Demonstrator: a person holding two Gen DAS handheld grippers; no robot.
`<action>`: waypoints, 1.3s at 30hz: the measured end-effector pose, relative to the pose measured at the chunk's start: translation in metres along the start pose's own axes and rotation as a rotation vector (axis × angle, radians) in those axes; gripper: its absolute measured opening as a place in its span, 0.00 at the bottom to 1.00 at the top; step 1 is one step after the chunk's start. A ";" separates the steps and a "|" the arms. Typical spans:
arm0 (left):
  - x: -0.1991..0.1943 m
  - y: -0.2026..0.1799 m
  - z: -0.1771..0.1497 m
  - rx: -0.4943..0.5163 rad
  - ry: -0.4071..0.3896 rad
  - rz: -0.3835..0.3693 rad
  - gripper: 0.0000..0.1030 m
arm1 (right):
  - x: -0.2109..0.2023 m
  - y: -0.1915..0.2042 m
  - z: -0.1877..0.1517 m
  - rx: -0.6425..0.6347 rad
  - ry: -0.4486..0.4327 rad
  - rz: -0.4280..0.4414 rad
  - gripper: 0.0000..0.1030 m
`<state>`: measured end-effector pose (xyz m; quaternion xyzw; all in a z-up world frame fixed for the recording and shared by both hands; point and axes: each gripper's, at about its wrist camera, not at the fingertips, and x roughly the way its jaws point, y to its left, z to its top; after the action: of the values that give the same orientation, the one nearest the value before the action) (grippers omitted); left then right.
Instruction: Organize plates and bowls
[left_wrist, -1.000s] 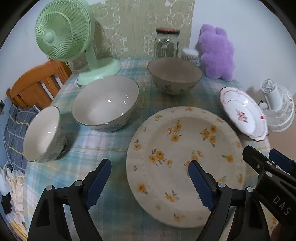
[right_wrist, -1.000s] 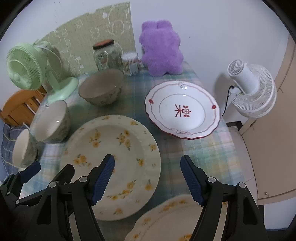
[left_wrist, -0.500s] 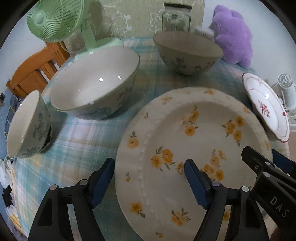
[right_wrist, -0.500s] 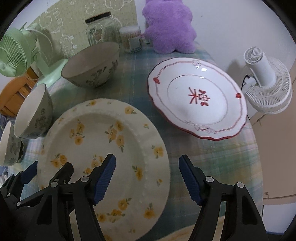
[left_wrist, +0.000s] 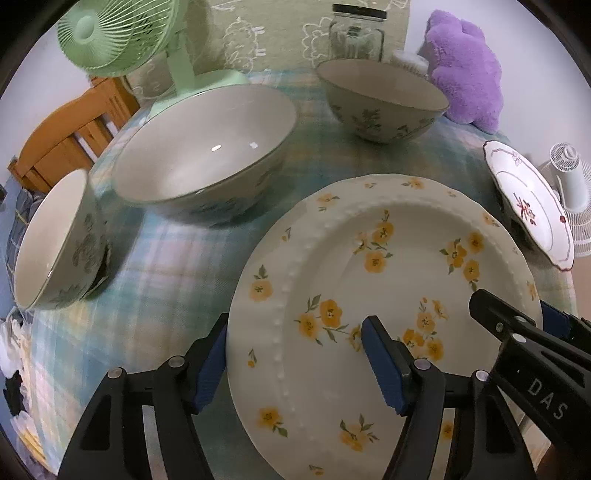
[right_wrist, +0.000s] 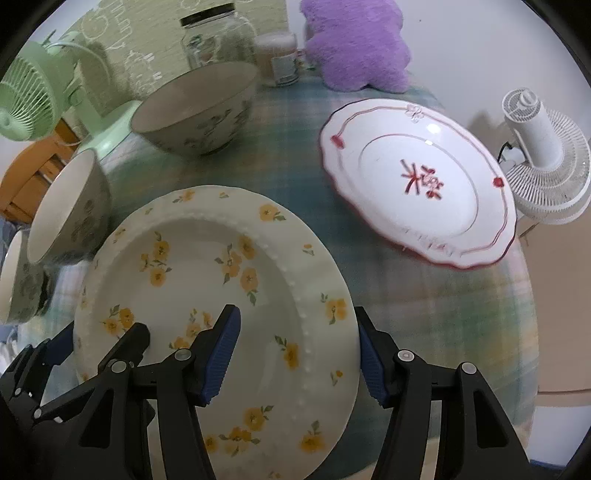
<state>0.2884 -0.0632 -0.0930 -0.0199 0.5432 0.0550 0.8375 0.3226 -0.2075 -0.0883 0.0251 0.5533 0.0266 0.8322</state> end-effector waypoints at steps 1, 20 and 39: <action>-0.001 0.002 -0.002 0.000 0.004 0.002 0.69 | -0.001 0.003 -0.003 -0.002 0.006 0.003 0.62; -0.001 0.033 -0.014 0.001 0.036 -0.019 0.69 | 0.004 0.036 -0.020 -0.094 0.087 0.010 0.61; -0.005 0.039 -0.008 0.022 0.059 -0.041 0.68 | 0.002 0.040 -0.011 -0.134 0.103 0.018 0.61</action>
<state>0.2743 -0.0256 -0.0910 -0.0236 0.5676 0.0311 0.8223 0.3124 -0.1675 -0.0911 -0.0274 0.5921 0.0722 0.8022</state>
